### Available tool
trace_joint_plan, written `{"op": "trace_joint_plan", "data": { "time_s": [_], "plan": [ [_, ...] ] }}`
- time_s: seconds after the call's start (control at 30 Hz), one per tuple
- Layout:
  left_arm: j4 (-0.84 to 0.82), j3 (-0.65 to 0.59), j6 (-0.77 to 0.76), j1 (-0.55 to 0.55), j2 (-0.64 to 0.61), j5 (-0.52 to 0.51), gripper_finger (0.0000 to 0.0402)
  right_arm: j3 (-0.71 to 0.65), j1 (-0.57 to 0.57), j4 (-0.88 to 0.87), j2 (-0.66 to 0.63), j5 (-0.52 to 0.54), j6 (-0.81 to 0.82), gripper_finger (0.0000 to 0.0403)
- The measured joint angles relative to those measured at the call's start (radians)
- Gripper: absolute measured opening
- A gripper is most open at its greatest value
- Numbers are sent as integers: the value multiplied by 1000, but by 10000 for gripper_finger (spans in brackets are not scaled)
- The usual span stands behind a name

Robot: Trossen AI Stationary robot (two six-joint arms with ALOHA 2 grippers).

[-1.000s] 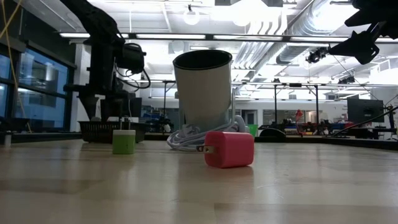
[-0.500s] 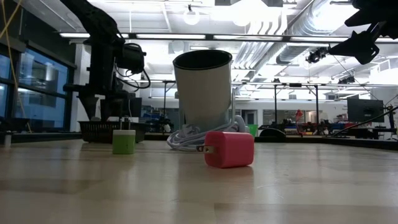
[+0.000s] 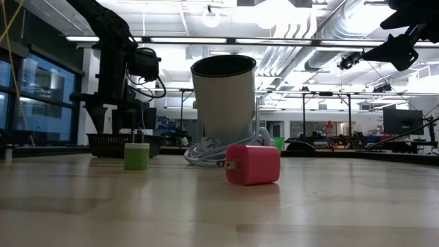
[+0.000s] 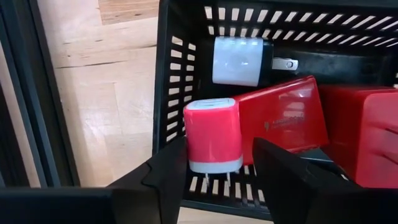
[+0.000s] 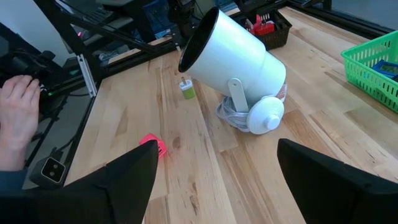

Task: Pick & Place Office items
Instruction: Put the green charger adapter into the black bin

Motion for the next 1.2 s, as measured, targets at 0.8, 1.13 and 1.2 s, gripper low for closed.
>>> {"op": "trace_joint_plan", "data": {
  "time_s": [0.8,1.13,1.2],
  "plan": [
    [1,0,-5,0,-43,2,177,0,0,0,0,0,0,317],
    [55,2,51,0,-90,24,177,0,0,0,0,0,0,317],
    [55,2,72,0,-127,24,177,0,0,0,0,0,0,317]
  ]
}}
